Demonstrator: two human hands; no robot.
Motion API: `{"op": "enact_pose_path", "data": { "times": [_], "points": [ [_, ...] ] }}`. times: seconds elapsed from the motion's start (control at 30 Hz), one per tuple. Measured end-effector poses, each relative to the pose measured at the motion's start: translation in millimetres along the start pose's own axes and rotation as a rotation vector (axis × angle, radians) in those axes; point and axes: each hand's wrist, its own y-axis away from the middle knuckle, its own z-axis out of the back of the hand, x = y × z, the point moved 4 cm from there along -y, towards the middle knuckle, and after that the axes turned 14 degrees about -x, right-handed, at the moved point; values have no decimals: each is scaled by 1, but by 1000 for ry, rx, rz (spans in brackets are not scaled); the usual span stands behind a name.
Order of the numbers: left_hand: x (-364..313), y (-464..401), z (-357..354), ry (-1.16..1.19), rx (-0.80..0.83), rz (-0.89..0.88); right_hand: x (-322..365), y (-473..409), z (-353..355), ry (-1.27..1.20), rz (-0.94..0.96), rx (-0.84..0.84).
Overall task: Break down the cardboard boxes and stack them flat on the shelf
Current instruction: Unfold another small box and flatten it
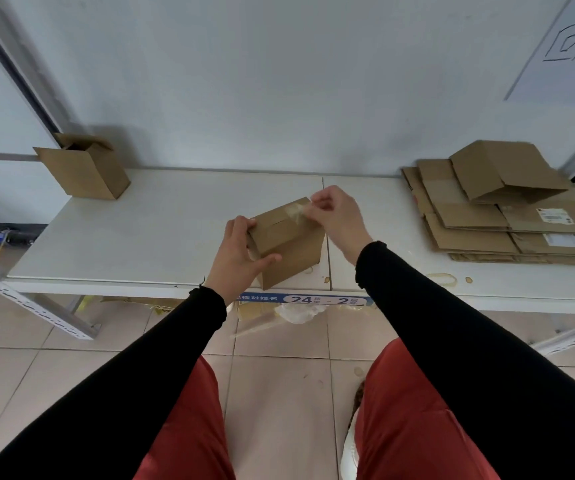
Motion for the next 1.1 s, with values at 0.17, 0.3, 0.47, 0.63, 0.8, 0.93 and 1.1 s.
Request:
{"op": "enact_pose_path", "data": {
  "times": [0.17, 0.3, 0.47, 0.63, 0.8, 0.93, 1.1],
  "points": [
    [-2, -4, 0, -30, 16, -32, 0, 10, -16, 489, 375, 136],
    [-10, -13, -3, -151, 55, -82, 11, 0, -24, 609, 352, 291],
    [-27, -28, -13, -449, 22, -187, 19, -5, -24, 693, 402, 229],
    [-24, -23, -23, -535, 107, -300, 4, -7, -8, 223, 145, 9],
    [-24, -23, -21, -547, 136, -267, -17, -10, 13, -627, -506, -190],
    [-27, -20, -22, -532, 151, -251, -35, -12, 15, -501, -480, -295],
    [-28, -20, -22, -529, 163, -237, -12, -10, 6, -2, 28, -231]
  ]
}}
